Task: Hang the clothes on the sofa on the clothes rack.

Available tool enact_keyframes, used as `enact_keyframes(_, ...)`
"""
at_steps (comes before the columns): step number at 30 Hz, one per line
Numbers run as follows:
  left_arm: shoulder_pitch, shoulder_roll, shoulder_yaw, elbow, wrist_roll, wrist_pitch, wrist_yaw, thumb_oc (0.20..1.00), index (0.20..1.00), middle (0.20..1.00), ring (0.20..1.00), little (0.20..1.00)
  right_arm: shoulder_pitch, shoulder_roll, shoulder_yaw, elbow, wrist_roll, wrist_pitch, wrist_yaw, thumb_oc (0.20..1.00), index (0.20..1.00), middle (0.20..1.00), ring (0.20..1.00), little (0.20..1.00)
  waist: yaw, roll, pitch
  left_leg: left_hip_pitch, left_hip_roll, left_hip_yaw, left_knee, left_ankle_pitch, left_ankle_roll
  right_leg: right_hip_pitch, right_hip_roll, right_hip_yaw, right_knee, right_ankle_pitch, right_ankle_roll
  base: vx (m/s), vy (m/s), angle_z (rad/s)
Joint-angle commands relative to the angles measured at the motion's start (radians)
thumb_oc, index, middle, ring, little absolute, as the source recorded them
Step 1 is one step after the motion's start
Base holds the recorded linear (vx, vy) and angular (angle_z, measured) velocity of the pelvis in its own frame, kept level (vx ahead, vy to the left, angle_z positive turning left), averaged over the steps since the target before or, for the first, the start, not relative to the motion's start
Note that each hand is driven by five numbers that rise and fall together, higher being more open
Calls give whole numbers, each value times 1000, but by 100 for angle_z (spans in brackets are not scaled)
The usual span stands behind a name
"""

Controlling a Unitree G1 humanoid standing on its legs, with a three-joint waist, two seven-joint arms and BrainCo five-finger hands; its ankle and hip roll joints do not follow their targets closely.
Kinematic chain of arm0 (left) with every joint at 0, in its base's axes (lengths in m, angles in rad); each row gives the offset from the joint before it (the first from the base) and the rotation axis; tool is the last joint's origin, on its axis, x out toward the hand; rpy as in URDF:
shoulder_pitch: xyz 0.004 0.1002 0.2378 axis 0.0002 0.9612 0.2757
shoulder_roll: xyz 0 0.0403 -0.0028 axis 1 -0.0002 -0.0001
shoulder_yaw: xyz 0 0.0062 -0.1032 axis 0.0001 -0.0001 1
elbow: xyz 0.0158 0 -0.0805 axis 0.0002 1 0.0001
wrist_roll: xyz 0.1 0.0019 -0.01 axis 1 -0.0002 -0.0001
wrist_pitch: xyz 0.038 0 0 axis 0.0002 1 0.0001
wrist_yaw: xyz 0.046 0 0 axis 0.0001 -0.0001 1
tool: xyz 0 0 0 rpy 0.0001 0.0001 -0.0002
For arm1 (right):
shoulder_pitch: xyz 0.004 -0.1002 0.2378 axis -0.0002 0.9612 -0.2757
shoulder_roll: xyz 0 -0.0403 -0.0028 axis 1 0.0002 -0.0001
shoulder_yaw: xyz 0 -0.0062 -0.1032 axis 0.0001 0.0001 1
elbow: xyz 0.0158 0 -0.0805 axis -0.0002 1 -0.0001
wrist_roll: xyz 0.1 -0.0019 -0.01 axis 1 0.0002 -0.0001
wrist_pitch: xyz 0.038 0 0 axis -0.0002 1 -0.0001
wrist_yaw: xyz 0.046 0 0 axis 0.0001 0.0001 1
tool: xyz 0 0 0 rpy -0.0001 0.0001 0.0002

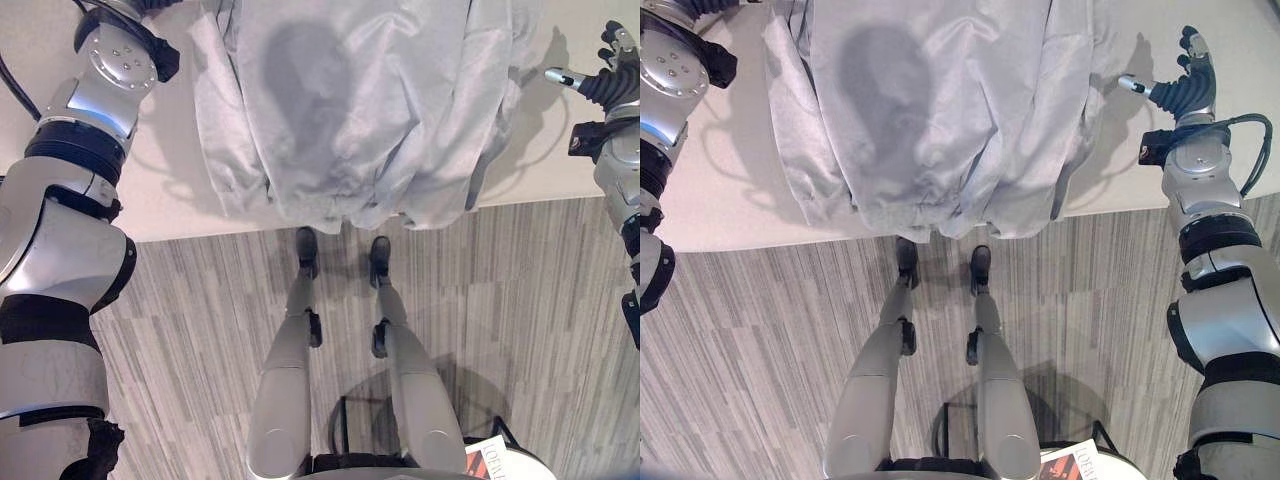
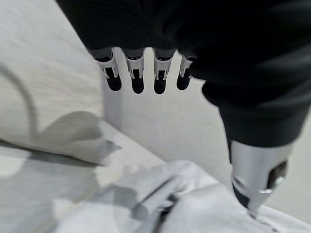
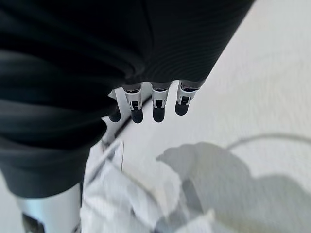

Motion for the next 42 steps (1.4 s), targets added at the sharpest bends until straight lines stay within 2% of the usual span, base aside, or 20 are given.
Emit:
enact_keyframes(1,-62,6,-1,32,10,-23,36,1000,1000,1000,1000,1000,3,-13,20,-12,34,-40,-11,1000,1000,1000,1000,1000,-3,-12,-70,58,44,-3,46,-128,-122,98,-73,-26,1,3,180,-7,38,-2)
enact_keyframes(6,-108,29,-23,57,15,-20,43,1000,1000,1000,1000,1000,-6,5,29,-92,46,-69,-24,1000,1000,1000,1000,1000,-24,-37,-75,11,55,0,69,-137,-125,62,-65,-32,1,10,180,-5,18,-1)
enact_keyframes(16,-133,28,-39,75,36,-14,53,1000,1000,1000,1000,1000,17,24,20,-184,42,-94,-43,1000,1000,1000,1000,1000,-54,-57,-79,-41,61,-2,108,-149,-128,26,-67,-43,1,30,180,2,7,0)
enact_keyframes(20,-151,47,-37,93,42,-4,56,1000,1000,1000,1000,1000,69,27,-3,-308,28,-114,-46,1000,1000,1000,1000,1000,-82,-70,-77,-62,68,3,124,-157,-127,2,-68,-39,1,36,180,8,21,-1)
enact_keyframes(26,-156,63,-17,87,49,-1,69,1000,1000,1000,1000,1000,223,1,-100,-439,-21,-130,-66,1000,1000,1000,1000,1000,-101,-74,-78,-102,71,-7,153,-168,-128,-24,-70,-42,1,47,180,6,4,-2)
enact_keyframes(35,-139,12,-11,73,97,10,89,1000,1000,1000,1000,1000,419,-18,-265,-497,-112,-126,-132,1000,1000,1000,1000,1000,-124,-69,-75,-140,72,-20,174,-186,-121,-52,-84,-62,1,40,180,10,1,0)
enact_keyframes(36,-139,11,-12,73,97,10,88,1000,1000,1000,1000,1000,421,-17,-267,-497,-112,-126,-132,1000,1000,1000,1000,1000,-119,-64,-83,-127,77,-25,168,-218,-125,-43,-77,-62,1,20,180,94,-3,0)
enact_keyframes(38,-129,-2,-6,70,104,13,95,1000,1000,1000,1000,1000,448,-16,-285,-494,-120,-124,-140,1000,1000,1000,1000,1000,-118,-62,-83,-134,74,-29,173,-220,-122,-48,-80,-65,1,14,180,16,-10,1)
enact_keyframes(39,-125,-10,-8,68,110,17,94,1000,1000,1000,1000,1000,453,-12,-286,-490,-127,-119,-141,1000,1000,1000,1000,1000,-119,-65,-74,-155,67,-26,184,-188,-117,-62,-90,-64,1,33,180,0,0,0)
enact_keyframes(40,-126,-14,-10,69,113,19,93,1000,1000,1000,1000,1000,455,-9,-284,-489,-129,-115,-142,1000,1000,1000,1000,1000,-115,-59,-80,-143,74,-33,181,-222,-120,-53,-84,-65,1,13,180,0,0,0)
enact_keyframes(42,-130,-15,-11,73,113,21,94,1000,1000,1000,1000,1000,457,-6,-286,-488,-128,-114,-144,1000,1000,1000,1000,1000,-114,-55,-80,-145,75,-35,178,-221,-120,-57,-86,-66,1,10,180,4,0,0)
